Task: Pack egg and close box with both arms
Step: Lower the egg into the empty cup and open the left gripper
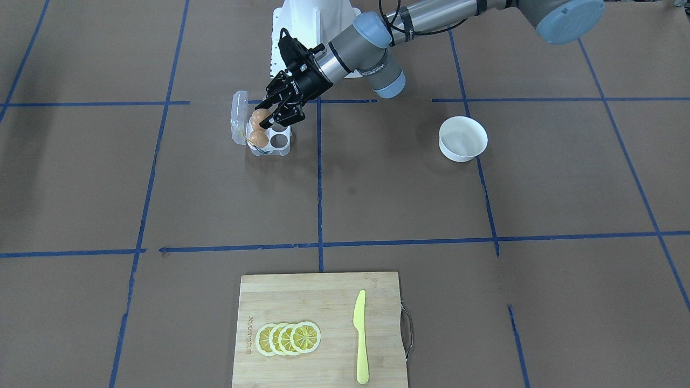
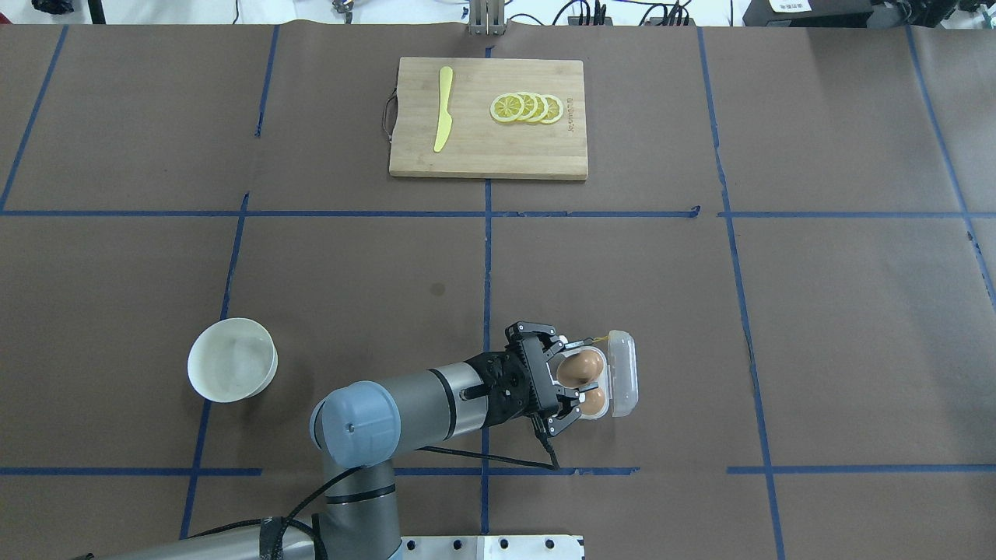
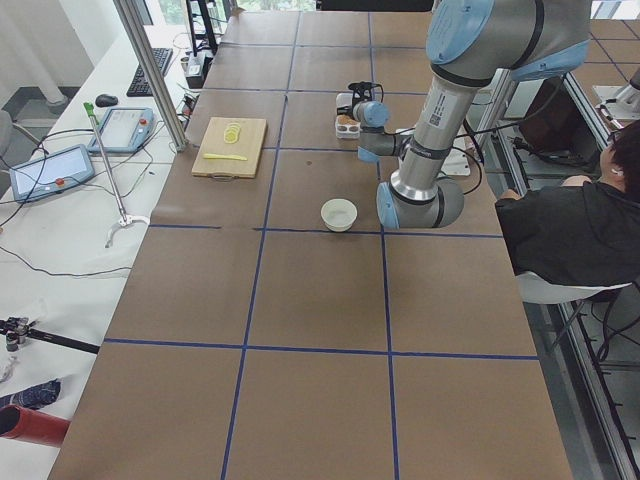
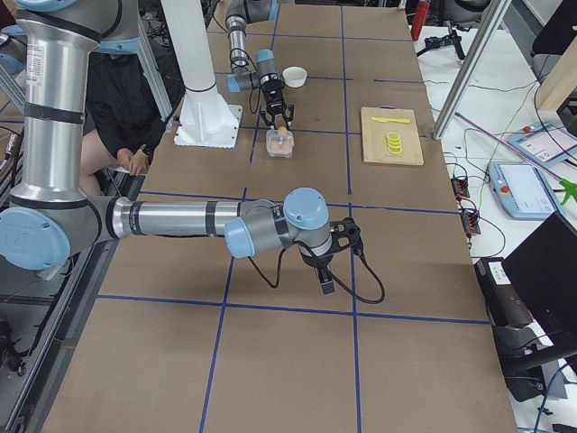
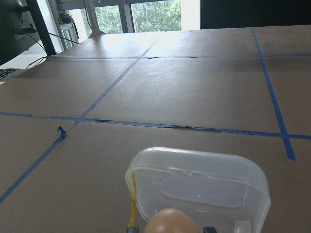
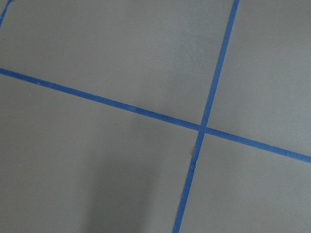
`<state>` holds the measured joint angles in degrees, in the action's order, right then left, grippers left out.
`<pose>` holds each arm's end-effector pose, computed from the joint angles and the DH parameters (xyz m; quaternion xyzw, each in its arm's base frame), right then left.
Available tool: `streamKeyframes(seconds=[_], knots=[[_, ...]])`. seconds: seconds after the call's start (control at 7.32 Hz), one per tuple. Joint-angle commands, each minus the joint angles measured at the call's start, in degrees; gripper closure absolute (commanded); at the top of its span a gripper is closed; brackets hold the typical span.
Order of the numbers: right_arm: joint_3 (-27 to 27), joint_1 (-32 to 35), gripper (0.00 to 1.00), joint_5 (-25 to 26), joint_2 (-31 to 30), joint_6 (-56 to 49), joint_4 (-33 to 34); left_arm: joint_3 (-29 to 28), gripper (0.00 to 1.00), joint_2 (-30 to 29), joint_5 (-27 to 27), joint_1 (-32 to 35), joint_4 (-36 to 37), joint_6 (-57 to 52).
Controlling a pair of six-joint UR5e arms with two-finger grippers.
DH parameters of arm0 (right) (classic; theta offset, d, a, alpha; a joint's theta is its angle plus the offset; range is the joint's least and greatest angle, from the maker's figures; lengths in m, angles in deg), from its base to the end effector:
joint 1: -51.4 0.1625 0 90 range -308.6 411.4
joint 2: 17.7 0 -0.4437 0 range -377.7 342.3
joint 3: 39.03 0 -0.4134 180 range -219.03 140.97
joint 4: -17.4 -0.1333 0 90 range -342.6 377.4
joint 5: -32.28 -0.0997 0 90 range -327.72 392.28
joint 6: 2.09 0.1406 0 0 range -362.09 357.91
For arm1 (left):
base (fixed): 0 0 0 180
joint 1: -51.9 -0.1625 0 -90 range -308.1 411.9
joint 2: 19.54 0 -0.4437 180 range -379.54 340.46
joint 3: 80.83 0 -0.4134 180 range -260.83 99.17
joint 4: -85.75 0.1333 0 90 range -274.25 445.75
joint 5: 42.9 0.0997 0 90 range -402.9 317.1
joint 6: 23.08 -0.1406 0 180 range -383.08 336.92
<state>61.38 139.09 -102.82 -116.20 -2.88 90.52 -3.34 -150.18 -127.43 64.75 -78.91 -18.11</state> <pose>0.0146 -0.4749 0.6494 0.1457 -0.3803 -0.0872 0.9091 0.7161 -0.3138 0.1761 0.6081 0.4903 0.3370 0.5256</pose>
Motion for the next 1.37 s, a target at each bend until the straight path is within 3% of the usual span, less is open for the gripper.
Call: streamKeyframes(seconds=[0.0,0.41,0.55,0.82,0.96,1.23], knots=[[0.06,0.02,0.00,-0.07,-0.03,0.00,0.00,0.21,0.21,0.47,-0.02,0.25,-0.04,0.04],[-0.03,0.02,0.00,-0.07,-0.03,0.00,0.00,1.78,0.21,0.65,-0.11,1.03,0.48,0.57],[-0.03,0.02,0.00,-0.07,-0.03,0.00,0.00,3.53,0.20,0.65,-0.89,2.60,5.01,0.57],[-0.03,0.02,0.00,-0.07,-0.20,0.00,0.00,11.41,0.17,0.73,-11.21,10.31,24.37,0.92],[-0.12,0.02,0.00,-0.07,-0.20,0.00,0.00,13.72,0.03,0.82,-17.27,15.31,34.05,0.92],[-0.12,0.03,0.00,-0.07,-0.64,0.00,0.00,21.43,0.01,5.98,-25.56,25.50,48.84,0.84]])
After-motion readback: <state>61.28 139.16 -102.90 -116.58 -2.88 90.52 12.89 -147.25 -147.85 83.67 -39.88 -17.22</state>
